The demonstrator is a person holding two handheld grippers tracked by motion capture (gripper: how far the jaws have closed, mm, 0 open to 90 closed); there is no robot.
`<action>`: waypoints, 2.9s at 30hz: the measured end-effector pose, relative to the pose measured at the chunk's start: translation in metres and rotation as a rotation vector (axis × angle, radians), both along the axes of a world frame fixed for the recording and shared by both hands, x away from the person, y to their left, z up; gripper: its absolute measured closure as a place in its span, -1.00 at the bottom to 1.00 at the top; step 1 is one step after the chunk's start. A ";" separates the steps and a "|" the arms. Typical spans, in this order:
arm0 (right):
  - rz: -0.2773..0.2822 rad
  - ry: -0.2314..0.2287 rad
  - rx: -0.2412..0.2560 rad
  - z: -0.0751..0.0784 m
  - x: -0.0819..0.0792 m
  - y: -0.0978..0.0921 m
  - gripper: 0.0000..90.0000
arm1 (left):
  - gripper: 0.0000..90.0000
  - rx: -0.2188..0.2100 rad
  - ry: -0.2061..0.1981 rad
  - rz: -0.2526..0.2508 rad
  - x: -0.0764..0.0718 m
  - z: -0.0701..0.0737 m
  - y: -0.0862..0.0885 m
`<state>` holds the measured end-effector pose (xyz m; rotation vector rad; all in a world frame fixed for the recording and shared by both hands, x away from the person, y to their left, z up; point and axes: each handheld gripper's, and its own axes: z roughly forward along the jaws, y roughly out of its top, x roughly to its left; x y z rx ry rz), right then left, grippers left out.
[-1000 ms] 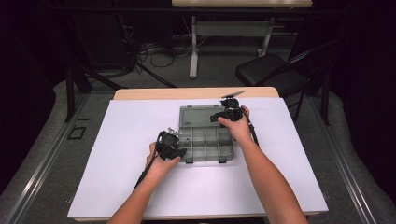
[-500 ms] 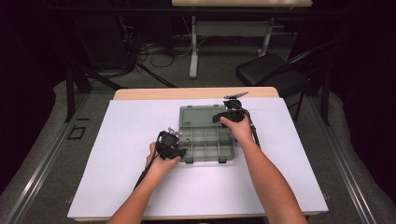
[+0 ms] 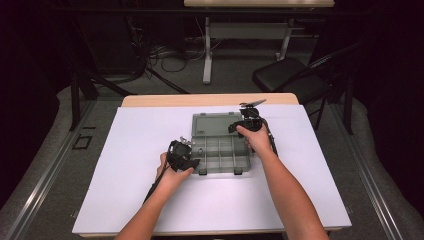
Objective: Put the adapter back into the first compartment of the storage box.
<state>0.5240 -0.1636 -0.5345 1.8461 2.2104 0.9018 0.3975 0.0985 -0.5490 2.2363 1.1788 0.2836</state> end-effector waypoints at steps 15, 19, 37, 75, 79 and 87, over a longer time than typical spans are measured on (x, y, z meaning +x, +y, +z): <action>0.002 0.022 0.007 -0.004 0.003 0.000 -0.42 | 0.27 -0.002 -0.002 0.002 0.000 0.000 0.000; -0.002 0.029 0.019 -0.005 0.003 0.000 -0.43 | 0.27 -0.002 -0.001 0.001 0.000 0.000 0.000; -0.027 0.023 0.033 -0.006 0.003 0.001 -0.40 | 0.27 -0.001 -0.002 0.001 0.000 0.000 0.000; -0.013 -0.027 0.068 0.005 0.000 -0.017 0.16 | 0.28 0.000 -0.004 -0.002 0.000 0.000 0.000; -0.012 -0.025 0.060 0.007 -0.001 -0.018 0.21 | 0.28 0.000 -0.004 -0.002 0.000 0.000 0.000; -0.003 -0.061 0.079 0.011 -0.004 -0.025 0.43 | 0.28 0.001 -0.005 -0.003 0.000 0.000 0.000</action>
